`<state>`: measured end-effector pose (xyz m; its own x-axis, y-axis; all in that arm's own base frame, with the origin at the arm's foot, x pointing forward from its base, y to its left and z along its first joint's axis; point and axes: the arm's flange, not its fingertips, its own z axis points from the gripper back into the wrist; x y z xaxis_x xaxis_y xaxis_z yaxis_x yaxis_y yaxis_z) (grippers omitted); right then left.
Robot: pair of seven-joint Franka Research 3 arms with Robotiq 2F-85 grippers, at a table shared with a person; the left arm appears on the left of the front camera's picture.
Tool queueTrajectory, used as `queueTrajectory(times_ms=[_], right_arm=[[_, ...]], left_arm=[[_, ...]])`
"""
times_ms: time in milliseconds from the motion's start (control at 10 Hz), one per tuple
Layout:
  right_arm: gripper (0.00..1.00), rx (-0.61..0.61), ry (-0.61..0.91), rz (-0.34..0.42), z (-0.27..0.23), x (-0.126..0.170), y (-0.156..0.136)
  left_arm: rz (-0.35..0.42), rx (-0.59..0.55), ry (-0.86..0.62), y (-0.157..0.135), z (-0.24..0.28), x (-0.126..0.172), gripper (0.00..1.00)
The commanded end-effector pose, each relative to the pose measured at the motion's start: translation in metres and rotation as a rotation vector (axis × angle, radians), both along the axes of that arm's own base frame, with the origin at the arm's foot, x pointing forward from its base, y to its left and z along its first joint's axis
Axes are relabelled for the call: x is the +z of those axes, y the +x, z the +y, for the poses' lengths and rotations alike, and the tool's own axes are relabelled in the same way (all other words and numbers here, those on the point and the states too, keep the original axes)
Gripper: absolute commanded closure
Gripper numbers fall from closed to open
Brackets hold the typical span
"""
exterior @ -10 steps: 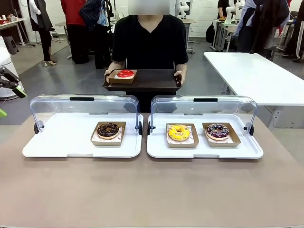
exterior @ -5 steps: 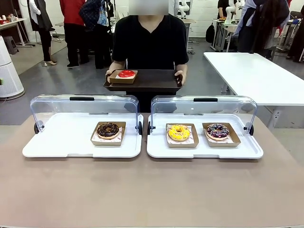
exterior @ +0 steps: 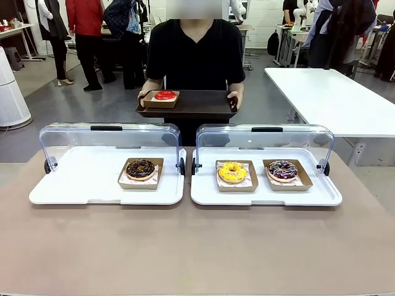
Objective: Provide the desired donut to the person.
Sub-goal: Pick up and lift the Paper togo box containing the Donut pointed at by the person.
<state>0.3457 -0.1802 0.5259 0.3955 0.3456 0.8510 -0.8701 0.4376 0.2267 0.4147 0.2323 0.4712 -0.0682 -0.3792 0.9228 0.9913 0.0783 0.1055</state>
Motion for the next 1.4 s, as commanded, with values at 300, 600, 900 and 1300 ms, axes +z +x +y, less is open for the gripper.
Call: queueTrajectory(times_ms=[300,600,900,1300], right_arm=[[0.00,0.004,0.022,-0.016,0.0002,0.0005,0.0015],[0.00,0.004,0.022,-0.016,0.0002,0.0005,0.0015],[0.00,0.004,0.022,-0.016,0.0002,0.0005,0.0015],[0.00,0.004,0.022,-0.016,0.0002,0.0005,0.0015]], left_arm=[[-0.003,-0.002,0.008,0.0028,-0.0006,0.0054,0.00],[-0.003,-0.002,0.008,0.0028,-0.0006,0.0054,0.00],[-0.003,-0.002,0.008,0.0028,-0.0006,0.0054,0.00],[-0.003,-0.002,0.008,0.0028,-0.0006,0.0054,0.00]])
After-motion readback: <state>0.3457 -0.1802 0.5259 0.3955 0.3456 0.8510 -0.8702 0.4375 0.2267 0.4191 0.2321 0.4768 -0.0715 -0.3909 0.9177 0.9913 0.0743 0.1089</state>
